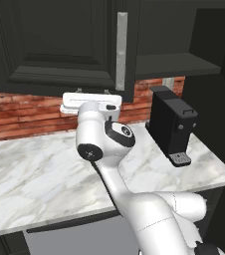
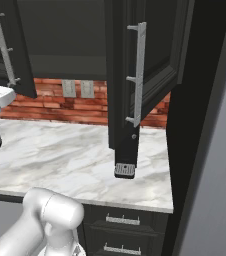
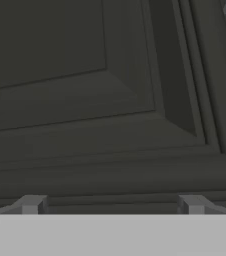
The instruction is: Close all open cabinet doors.
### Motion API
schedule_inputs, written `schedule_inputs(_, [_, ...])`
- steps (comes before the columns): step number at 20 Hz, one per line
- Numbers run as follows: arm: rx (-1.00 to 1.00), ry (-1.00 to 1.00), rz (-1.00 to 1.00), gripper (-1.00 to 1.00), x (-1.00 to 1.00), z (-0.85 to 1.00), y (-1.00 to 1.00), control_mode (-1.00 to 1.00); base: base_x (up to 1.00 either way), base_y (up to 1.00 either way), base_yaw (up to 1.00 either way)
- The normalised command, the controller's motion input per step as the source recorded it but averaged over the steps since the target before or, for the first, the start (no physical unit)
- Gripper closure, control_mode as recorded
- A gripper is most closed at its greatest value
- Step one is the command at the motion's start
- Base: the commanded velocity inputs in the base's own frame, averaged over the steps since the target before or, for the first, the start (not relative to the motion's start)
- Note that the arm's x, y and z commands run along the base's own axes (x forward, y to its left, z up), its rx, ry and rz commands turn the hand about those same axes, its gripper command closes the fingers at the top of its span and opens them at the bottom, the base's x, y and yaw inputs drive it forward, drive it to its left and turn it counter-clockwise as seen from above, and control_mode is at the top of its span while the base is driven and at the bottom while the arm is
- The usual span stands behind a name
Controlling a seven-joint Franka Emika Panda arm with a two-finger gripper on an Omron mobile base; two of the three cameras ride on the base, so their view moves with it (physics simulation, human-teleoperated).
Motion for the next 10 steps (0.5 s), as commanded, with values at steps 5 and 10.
schedule_inputs(5, [0.00, 0.00, 0.00, -1.00, 0.62, 0.00, -0.02, -1.00, 0.00, 0.00, 0.00])
schedule_inputs(10, [0.00, 0.00, 0.00, -1.00, 0.39, 0.00, -0.03, -1.00, 0.00, 0.00, 0.00])
